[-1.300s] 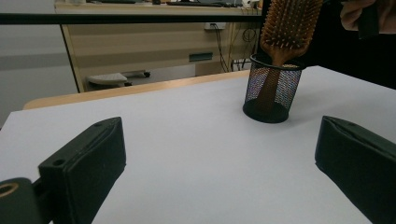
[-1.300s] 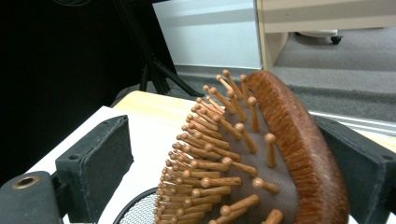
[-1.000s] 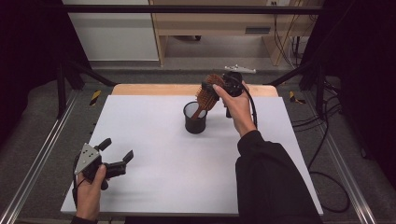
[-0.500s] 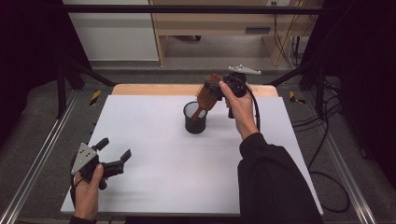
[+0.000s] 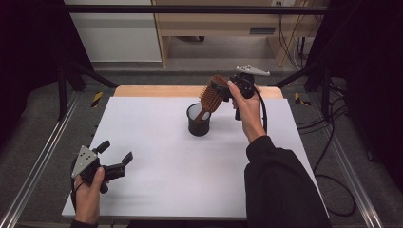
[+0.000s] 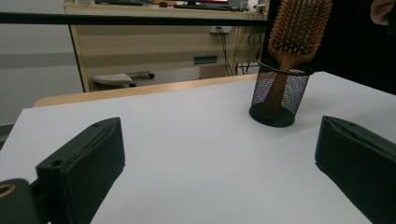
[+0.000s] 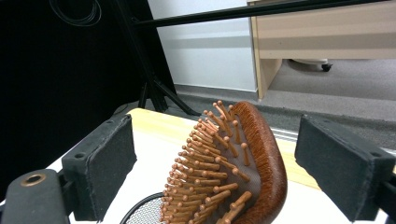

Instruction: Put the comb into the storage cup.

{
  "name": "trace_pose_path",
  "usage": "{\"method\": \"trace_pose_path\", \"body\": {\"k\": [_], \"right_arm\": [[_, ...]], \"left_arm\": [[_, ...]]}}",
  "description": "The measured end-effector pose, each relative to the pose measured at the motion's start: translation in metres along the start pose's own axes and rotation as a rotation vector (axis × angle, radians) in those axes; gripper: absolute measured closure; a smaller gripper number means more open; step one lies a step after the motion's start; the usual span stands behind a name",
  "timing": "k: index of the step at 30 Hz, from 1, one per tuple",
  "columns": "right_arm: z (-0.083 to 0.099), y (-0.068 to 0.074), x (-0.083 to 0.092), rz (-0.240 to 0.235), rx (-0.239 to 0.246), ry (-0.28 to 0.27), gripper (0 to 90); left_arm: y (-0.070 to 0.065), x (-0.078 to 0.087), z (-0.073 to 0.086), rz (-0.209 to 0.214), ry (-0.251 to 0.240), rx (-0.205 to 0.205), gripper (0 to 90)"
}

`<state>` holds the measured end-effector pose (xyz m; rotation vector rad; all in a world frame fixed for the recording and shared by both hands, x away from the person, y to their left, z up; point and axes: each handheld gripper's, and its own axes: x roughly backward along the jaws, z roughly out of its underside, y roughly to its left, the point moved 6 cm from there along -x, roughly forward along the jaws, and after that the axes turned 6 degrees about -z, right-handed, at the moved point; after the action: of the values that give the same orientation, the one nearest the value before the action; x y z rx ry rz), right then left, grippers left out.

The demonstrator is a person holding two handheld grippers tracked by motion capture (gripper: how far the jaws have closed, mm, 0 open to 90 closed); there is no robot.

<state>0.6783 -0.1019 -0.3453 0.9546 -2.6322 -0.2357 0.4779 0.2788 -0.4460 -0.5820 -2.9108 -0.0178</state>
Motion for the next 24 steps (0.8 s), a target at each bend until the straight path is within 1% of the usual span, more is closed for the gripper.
{"method": "trace_pose_path", "body": {"k": [7,11,12,14,16,19,20,22,24], "right_arm": [[-0.005,0.003,0.011,0.004,0.016,-0.017,13.0],[-0.009,0.005,0.021,0.004,0.040,-0.037,10.5],[-0.010,0.005,0.024,0.005,0.038,-0.048,9.1],[-0.011,0.004,0.029,0.030,0.047,-0.072,7.2],[-0.010,0.003,0.035,0.049,0.060,-0.084,5.9],[-0.008,0.003,0.045,0.058,0.082,-0.098,4.7],[-0.007,0.003,0.049,0.065,0.091,-0.112,5.2],[-0.004,0.003,0.057,0.067,0.098,-0.129,4.9],[-0.001,0.003,0.064,0.075,0.103,-0.148,4.9]], "left_arm": [[0.001,0.001,0.000,-0.007,-0.001,0.004,1.9],[0.002,0.001,0.000,-0.004,-0.002,0.005,1.9],[0.003,0.001,0.000,-0.011,-0.003,0.000,1.9],[0.004,0.001,0.000,-0.011,-0.004,0.001,1.9],[0.004,0.002,-0.001,-0.012,-0.005,0.004,1.9],[0.005,0.003,0.000,-0.014,-0.005,0.001,1.9],[0.005,0.004,0.000,-0.013,-0.006,0.000,1.9],[0.004,0.004,0.000,-0.004,-0.005,0.001,1.9],[0.005,0.005,0.000,-0.009,-0.008,0.002,1.9]]}}
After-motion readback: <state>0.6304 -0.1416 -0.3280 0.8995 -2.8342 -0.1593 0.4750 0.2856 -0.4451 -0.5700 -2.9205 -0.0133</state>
